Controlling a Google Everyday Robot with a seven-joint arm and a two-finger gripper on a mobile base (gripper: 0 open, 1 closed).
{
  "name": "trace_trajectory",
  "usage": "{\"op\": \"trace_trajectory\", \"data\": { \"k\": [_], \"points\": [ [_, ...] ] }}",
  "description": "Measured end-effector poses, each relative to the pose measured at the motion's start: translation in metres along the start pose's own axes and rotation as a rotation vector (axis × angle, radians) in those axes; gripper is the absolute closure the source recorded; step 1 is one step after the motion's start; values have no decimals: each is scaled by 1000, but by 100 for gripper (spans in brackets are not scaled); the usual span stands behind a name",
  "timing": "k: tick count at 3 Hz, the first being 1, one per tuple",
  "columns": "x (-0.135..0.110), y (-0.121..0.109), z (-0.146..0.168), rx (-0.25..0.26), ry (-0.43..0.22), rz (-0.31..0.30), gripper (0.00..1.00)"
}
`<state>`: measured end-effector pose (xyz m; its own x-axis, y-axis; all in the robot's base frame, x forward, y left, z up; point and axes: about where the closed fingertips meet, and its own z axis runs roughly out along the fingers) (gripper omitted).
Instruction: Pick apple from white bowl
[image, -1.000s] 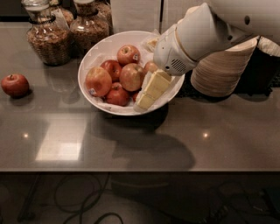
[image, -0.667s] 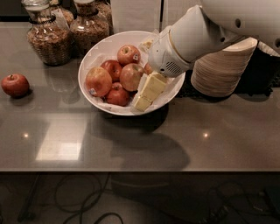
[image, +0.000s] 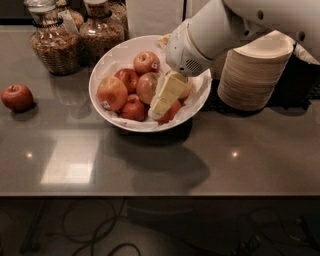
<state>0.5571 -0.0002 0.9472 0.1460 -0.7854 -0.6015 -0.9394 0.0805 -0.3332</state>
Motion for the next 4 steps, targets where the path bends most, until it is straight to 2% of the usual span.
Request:
{"op": "trace_trajectory", "data": {
  "k": [2,3,4],
  "points": [
    [10,-33,12,-6,-2,-8,3],
    [17,-37,27,-38,-9,-6,3],
    [41,-33,41,-83,-14,33,3]
  ]
}}
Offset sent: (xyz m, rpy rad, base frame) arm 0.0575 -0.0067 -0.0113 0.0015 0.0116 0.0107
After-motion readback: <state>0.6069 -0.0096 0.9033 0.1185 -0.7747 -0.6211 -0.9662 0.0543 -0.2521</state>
